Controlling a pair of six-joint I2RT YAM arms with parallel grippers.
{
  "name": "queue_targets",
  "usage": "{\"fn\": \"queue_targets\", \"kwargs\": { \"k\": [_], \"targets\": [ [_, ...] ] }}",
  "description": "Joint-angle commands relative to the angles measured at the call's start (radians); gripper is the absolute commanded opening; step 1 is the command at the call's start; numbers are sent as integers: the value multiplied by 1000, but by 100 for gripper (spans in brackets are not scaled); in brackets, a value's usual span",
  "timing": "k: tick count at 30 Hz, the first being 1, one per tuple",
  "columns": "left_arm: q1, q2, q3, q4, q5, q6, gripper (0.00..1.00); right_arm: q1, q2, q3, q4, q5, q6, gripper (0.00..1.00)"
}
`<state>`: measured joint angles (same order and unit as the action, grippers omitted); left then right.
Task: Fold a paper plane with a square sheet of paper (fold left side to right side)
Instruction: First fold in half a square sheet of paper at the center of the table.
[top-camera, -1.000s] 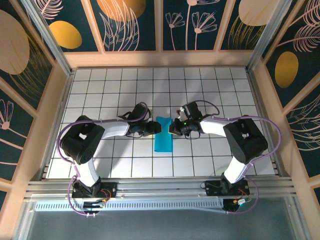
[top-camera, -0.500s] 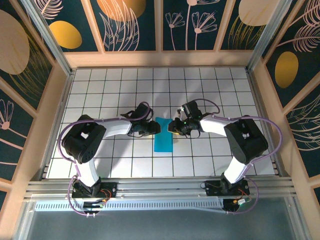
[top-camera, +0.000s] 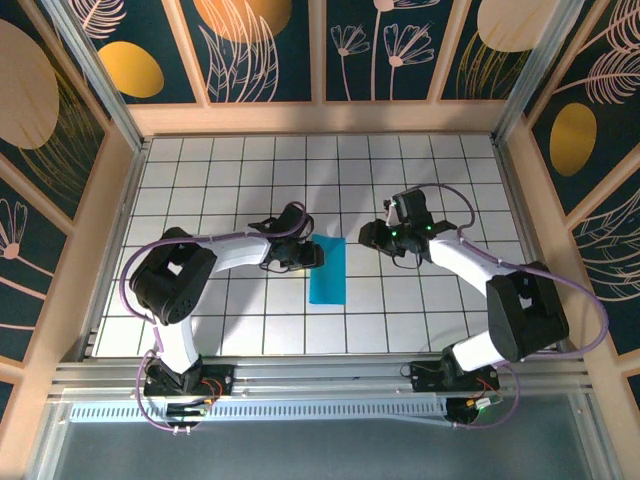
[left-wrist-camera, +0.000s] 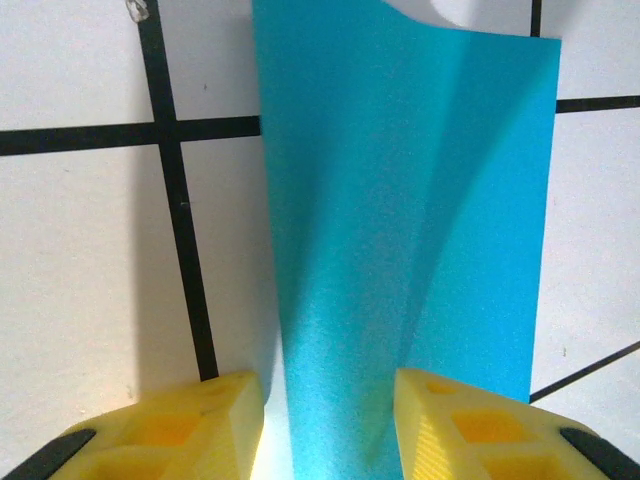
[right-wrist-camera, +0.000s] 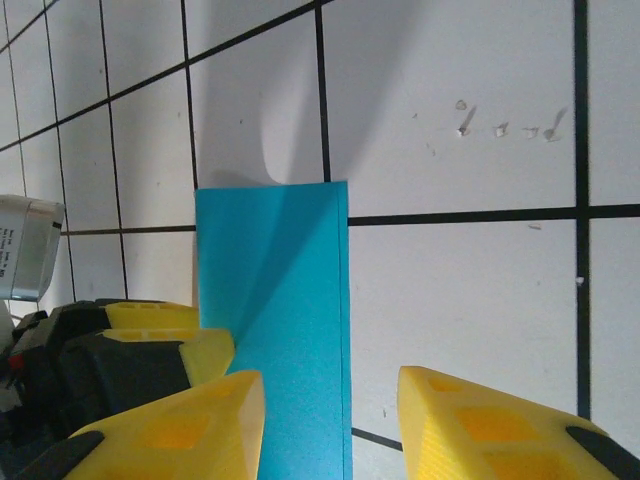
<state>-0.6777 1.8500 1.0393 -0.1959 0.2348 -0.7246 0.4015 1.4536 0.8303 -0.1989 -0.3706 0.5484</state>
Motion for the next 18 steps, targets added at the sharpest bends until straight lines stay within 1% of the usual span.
{"fn": "queue_targets", "kwargs": {
  "k": [1, 8, 18],
  "targets": [
    [-23, 75, 2, -43, -24, 2, 41, -13, -32, -28, -1, 22, -1, 41],
    [-25, 84, 3, -48, -31, -32, 41, -14, -41, -39, 6, 18, 1, 41],
    [-30, 99, 13, -57, -31, -33, 42, -15, -36, -49, 21, -4, 7, 41]
  ]
}}
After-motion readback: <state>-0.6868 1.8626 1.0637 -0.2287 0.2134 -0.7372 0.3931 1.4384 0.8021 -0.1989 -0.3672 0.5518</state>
